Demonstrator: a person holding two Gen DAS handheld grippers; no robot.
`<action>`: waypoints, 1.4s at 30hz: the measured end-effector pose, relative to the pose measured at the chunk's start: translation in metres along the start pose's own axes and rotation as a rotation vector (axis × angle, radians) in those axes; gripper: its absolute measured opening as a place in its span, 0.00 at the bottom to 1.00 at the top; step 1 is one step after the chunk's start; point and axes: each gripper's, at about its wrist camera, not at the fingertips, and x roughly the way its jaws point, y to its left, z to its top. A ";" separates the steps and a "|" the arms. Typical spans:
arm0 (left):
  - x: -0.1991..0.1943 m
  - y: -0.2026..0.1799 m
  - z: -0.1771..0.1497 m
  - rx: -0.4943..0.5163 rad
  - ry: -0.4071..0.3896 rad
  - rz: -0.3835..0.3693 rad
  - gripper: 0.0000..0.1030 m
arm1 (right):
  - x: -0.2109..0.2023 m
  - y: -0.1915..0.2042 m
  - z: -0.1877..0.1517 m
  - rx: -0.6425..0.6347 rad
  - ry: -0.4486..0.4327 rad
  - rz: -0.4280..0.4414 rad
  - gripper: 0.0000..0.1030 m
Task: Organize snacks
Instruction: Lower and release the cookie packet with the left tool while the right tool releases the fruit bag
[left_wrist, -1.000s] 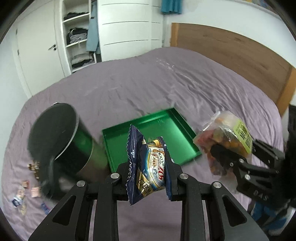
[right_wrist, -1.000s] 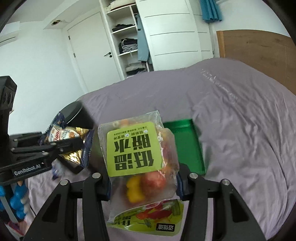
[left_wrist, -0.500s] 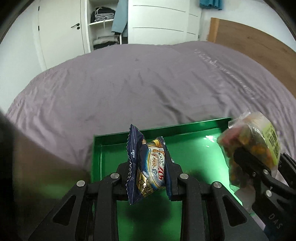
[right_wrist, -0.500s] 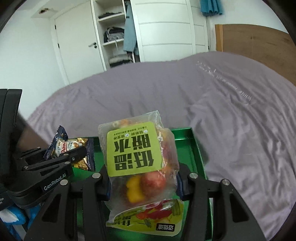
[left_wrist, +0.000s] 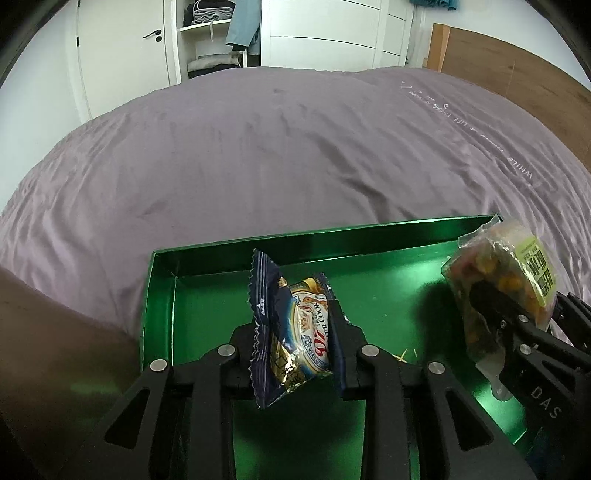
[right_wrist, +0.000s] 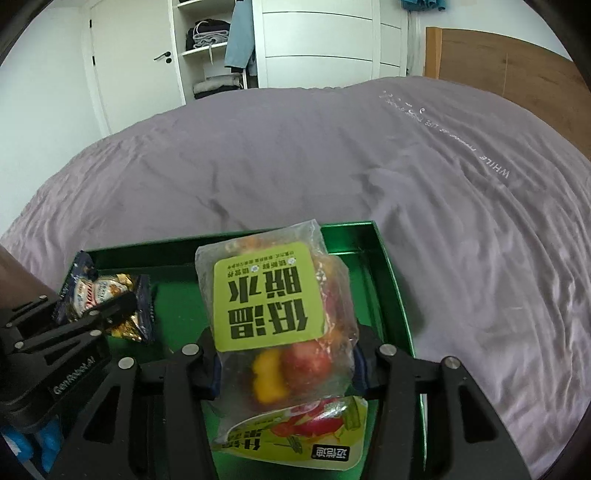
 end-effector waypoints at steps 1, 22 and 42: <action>0.002 -0.002 0.000 0.004 0.005 0.002 0.27 | 0.000 0.000 -0.001 0.001 -0.002 0.000 0.31; 0.011 -0.001 -0.003 0.015 0.016 0.019 0.60 | 0.003 -0.001 -0.009 -0.002 -0.052 -0.027 0.71; 0.003 -0.006 -0.011 0.022 -0.028 0.054 0.62 | -0.011 0.004 -0.014 -0.033 -0.133 -0.096 0.98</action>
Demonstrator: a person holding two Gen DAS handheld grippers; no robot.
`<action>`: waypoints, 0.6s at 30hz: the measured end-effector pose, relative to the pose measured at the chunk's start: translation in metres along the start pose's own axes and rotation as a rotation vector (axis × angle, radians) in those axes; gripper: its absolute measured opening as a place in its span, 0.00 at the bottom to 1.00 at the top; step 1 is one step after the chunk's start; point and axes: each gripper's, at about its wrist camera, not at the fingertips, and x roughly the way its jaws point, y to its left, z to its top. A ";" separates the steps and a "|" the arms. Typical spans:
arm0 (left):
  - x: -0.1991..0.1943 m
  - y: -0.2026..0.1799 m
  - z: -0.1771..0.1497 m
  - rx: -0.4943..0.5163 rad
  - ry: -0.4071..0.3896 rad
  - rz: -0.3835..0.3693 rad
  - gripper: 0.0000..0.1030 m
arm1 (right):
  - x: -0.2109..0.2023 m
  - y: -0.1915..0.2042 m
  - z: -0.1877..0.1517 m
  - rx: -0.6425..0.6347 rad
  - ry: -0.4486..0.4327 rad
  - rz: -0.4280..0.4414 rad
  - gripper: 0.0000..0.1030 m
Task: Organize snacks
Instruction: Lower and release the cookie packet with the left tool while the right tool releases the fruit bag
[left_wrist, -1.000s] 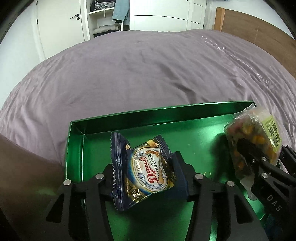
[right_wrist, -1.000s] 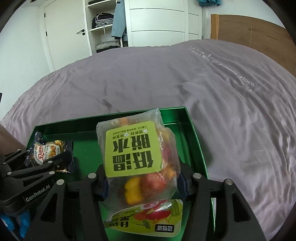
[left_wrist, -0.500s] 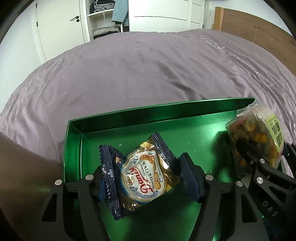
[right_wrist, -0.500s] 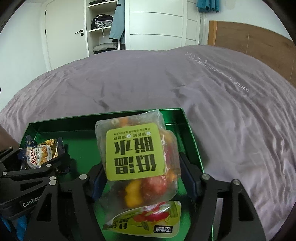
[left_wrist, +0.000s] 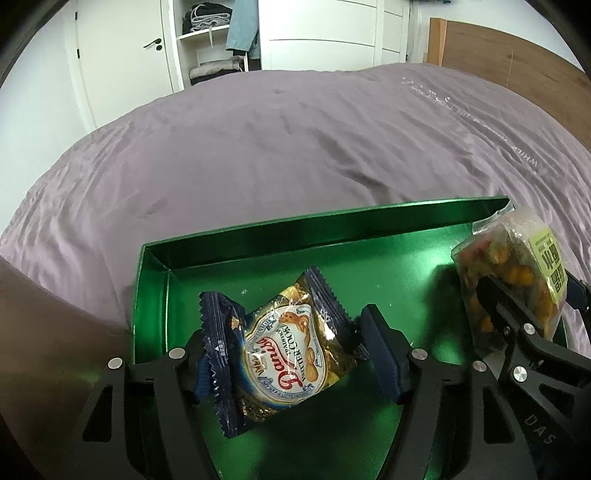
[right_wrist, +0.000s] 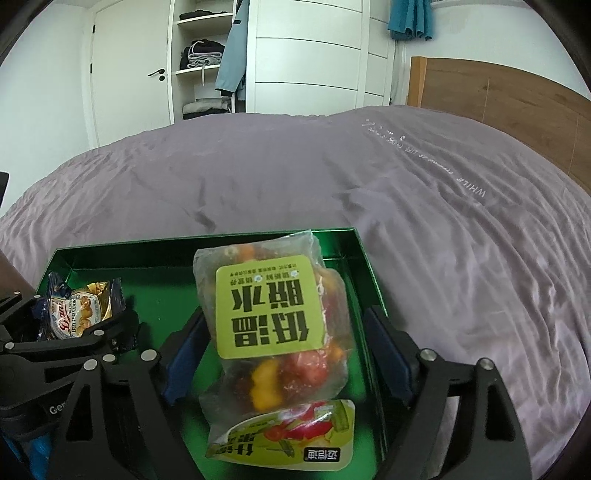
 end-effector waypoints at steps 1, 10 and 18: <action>-0.001 0.000 0.000 0.000 -0.006 0.004 0.62 | 0.000 0.000 0.001 0.000 -0.002 -0.001 0.99; -0.022 0.005 -0.001 -0.029 -0.105 0.030 0.62 | -0.006 -0.001 0.005 0.005 -0.037 -0.001 1.00; -0.034 0.009 0.001 -0.034 -0.150 0.038 0.62 | -0.015 0.002 0.007 -0.004 -0.069 -0.011 1.00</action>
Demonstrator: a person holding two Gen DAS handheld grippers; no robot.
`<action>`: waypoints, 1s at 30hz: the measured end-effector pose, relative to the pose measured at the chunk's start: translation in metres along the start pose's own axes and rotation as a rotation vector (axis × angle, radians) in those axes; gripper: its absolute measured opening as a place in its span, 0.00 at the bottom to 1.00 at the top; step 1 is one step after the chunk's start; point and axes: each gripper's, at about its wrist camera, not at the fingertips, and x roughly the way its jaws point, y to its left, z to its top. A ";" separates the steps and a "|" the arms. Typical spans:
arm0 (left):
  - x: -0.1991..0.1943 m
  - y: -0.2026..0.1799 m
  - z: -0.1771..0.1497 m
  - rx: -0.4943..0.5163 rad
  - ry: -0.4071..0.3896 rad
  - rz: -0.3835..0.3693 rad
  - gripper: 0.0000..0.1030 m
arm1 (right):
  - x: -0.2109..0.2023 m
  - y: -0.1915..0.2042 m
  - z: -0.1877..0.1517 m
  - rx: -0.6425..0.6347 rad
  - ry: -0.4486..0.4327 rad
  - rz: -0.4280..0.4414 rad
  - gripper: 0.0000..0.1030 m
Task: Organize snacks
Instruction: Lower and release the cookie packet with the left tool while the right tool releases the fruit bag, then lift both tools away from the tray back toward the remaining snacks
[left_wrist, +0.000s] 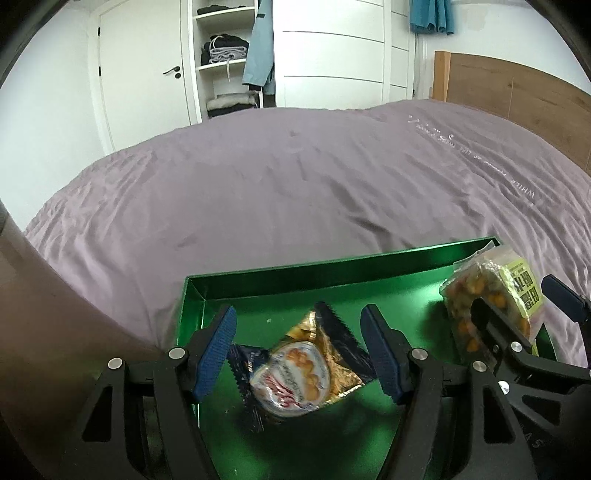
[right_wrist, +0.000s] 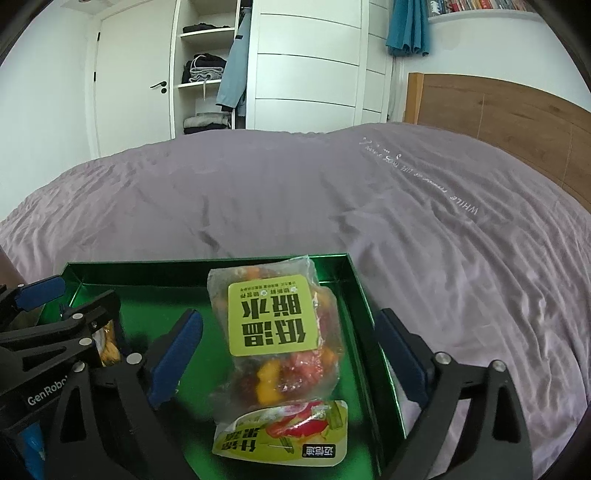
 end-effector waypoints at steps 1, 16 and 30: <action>-0.001 -0.001 0.000 0.001 -0.006 0.001 0.62 | -0.002 0.000 -0.001 0.002 -0.003 0.000 1.00; -0.027 -0.004 0.003 0.032 -0.098 0.037 0.70 | -0.027 -0.003 0.007 -0.010 -0.035 -0.029 1.00; -0.063 -0.007 0.011 0.034 -0.145 0.034 0.71 | -0.069 -0.003 0.022 -0.029 -0.069 -0.076 1.00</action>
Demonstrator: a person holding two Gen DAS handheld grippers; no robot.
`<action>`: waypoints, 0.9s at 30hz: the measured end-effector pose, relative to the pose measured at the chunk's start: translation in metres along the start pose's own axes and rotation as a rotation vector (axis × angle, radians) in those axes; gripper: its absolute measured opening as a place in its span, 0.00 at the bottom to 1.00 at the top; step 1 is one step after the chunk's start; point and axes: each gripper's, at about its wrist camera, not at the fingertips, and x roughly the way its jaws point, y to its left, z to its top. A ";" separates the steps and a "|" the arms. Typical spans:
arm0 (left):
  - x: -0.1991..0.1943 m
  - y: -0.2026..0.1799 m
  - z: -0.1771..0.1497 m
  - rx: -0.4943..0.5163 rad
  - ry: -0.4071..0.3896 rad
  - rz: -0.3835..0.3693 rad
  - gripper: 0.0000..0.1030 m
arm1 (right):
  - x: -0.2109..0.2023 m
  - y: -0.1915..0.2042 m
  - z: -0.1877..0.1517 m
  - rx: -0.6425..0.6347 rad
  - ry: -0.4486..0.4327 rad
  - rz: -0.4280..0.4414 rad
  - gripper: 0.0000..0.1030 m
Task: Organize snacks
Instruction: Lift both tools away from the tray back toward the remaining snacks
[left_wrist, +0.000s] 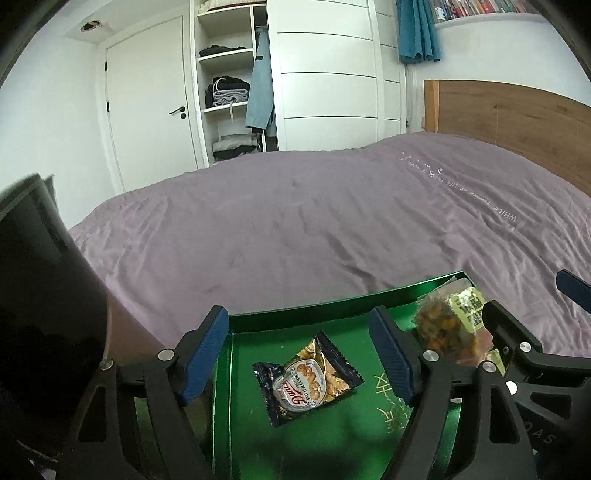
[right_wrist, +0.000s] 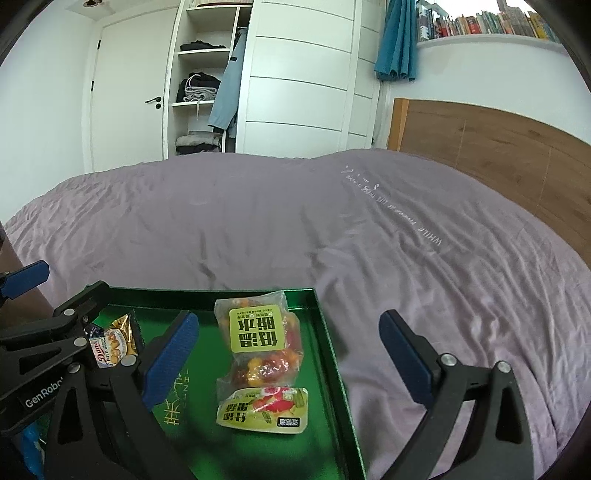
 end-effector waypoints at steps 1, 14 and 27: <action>-0.002 0.000 0.000 -0.001 0.001 -0.003 0.71 | -0.002 -0.001 0.001 -0.003 0.000 -0.003 1.00; -0.020 -0.005 0.004 0.010 -0.006 -0.014 0.72 | -0.025 -0.008 0.007 -0.012 0.008 -0.017 1.00; -0.070 -0.009 0.009 0.045 -0.032 -0.029 0.77 | -0.082 -0.021 0.025 0.007 -0.048 -0.026 1.00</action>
